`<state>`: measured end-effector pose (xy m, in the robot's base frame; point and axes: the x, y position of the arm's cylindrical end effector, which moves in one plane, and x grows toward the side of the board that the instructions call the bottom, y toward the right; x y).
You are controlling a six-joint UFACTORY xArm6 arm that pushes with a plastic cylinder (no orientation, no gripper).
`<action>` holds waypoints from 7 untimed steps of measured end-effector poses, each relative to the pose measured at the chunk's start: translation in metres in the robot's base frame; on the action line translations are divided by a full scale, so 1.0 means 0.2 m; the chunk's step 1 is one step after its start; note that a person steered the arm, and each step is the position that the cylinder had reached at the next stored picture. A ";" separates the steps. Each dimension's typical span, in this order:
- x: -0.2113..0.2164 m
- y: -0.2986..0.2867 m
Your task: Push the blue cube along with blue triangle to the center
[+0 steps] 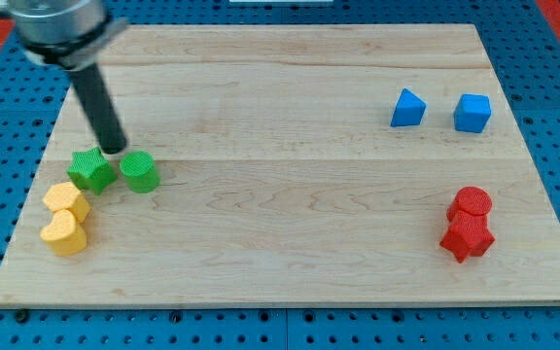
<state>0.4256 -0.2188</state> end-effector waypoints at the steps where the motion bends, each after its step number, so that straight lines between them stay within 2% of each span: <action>1: -0.11 0.26; 2: -0.26 0.83; 3: -0.22 1.50; 4: 0.05 1.77; 5: 0.07 2.33; 6: -0.11 2.50; 7: -0.15 2.26</action>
<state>0.3963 0.2334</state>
